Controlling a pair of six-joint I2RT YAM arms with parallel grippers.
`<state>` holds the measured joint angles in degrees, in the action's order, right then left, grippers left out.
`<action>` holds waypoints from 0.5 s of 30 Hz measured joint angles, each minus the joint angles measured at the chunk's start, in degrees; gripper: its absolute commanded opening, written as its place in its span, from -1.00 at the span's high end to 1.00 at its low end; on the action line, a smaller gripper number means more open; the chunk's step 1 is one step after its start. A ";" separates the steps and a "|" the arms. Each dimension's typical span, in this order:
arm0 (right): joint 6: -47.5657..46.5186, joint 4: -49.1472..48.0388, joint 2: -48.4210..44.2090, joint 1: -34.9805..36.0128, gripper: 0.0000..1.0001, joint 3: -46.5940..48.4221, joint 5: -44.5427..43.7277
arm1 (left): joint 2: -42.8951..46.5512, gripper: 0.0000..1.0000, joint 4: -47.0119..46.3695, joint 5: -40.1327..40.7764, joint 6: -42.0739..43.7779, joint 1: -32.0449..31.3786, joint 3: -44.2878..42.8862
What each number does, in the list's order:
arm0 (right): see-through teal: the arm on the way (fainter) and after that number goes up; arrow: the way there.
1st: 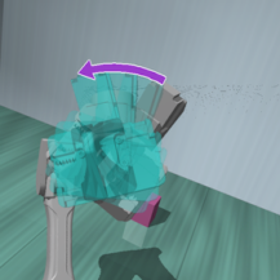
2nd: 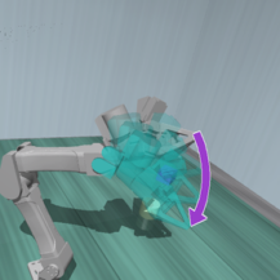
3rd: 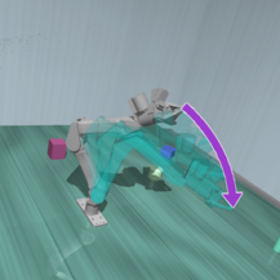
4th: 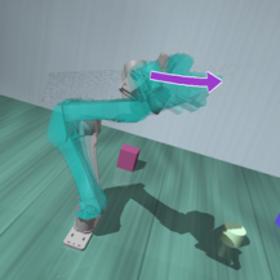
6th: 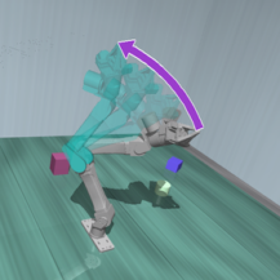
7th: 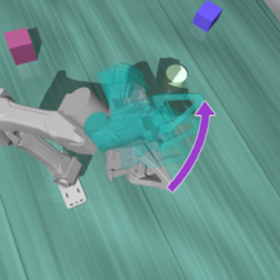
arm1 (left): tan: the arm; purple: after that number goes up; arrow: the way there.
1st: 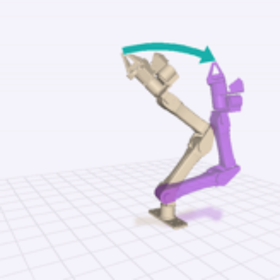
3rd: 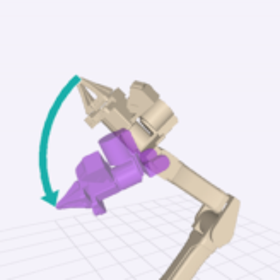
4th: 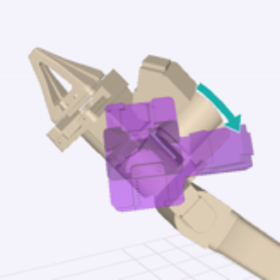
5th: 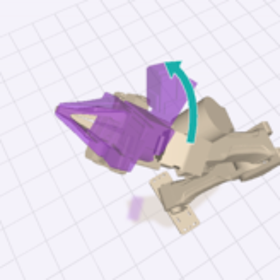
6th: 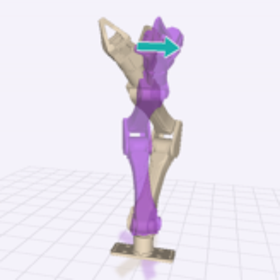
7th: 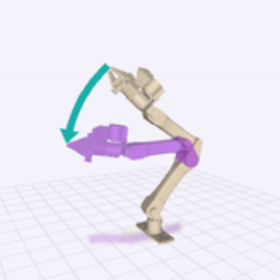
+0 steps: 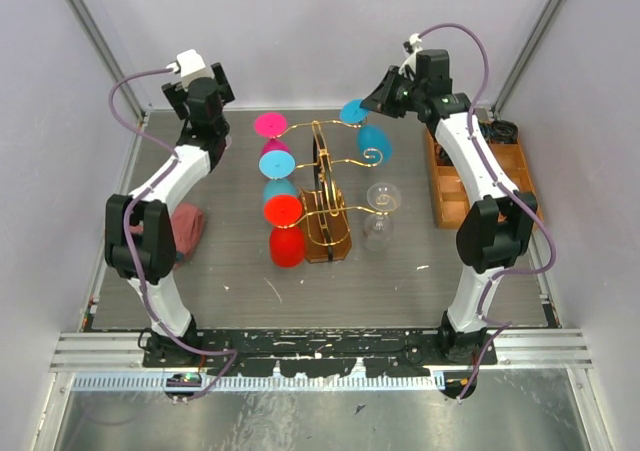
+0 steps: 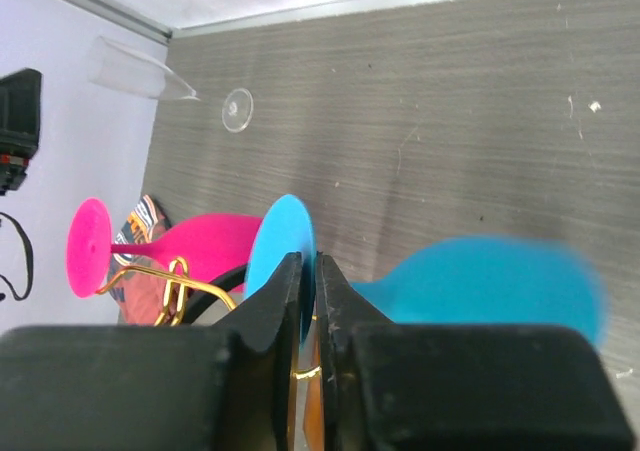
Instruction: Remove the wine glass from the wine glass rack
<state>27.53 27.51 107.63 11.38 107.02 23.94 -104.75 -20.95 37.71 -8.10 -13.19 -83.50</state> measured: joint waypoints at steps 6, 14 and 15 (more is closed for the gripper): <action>3.10 -3.72 -0.11 -0.92 0.99 -0.55 2.95 | 3.10 -0.96 5.81 -0.79 -2.62 0.00 0.00; 7.06 -6.99 -0.42 -2.49 0.99 -3.15 6.84 | 13.77 -0.96 15.63 -0.96 -5.16 0.00 0.20; 7.48 -7.34 -0.59 -2.71 0.98 -3.52 7.26 | 15.47 -0.96 17.14 -1.25 -5.68 0.00 0.20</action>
<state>35.00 20.16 107.04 8.67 103.50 31.20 -89.27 -3.81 36.47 -13.78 -13.19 -83.31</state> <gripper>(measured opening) 0.040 0.983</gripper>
